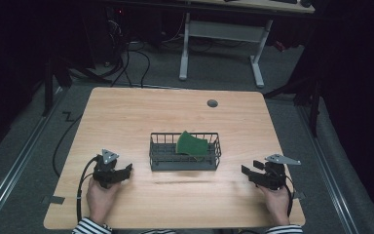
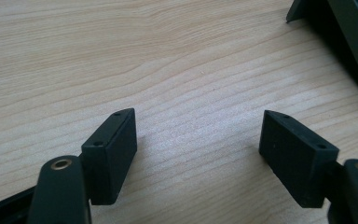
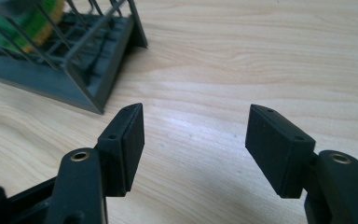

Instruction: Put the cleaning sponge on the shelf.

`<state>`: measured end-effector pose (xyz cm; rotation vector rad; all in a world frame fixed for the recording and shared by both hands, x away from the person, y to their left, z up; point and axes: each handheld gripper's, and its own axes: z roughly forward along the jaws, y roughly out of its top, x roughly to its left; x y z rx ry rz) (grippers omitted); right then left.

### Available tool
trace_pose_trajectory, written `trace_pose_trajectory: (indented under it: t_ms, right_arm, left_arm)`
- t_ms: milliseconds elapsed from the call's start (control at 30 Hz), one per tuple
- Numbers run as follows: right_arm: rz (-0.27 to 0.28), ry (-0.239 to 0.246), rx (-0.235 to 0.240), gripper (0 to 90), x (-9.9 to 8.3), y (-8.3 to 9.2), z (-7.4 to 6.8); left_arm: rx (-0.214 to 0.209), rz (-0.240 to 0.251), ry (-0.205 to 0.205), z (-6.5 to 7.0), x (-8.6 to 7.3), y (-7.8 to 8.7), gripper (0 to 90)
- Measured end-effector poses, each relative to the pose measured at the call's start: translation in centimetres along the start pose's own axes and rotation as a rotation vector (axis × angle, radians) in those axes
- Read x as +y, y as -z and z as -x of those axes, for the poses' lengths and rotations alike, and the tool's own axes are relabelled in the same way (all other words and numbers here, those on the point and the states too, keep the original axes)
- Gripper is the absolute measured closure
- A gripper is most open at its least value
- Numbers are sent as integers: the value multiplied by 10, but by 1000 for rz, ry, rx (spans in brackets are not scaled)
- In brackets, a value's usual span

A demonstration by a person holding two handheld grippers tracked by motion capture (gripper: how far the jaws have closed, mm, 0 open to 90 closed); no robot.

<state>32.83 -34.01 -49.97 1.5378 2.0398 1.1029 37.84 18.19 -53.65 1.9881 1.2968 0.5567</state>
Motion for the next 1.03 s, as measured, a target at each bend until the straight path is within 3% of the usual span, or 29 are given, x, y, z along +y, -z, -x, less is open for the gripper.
trace_pose_trajectory:
  t_ms: [267, 500, 600, 1033]
  right_arm:
    - [-26, 17, -68, 367, -9, -10, 1]
    - [-69, 60, -124, 347, -16, -22, -2]
    - [-61, 105, -163, 334, -20, -25, -5]
    - [-63, 96, -171, 299, -20, -26, -5]
  left_arm:
    - [0, 0, 0, 0, 0, 0, 282]
    - [1, 0, 0, 0, 0, 0, 281]
    - [2, 1, 1, 0, 0, 0, 281]
    - [3, 2, 3, 0, 0, 0, 293]
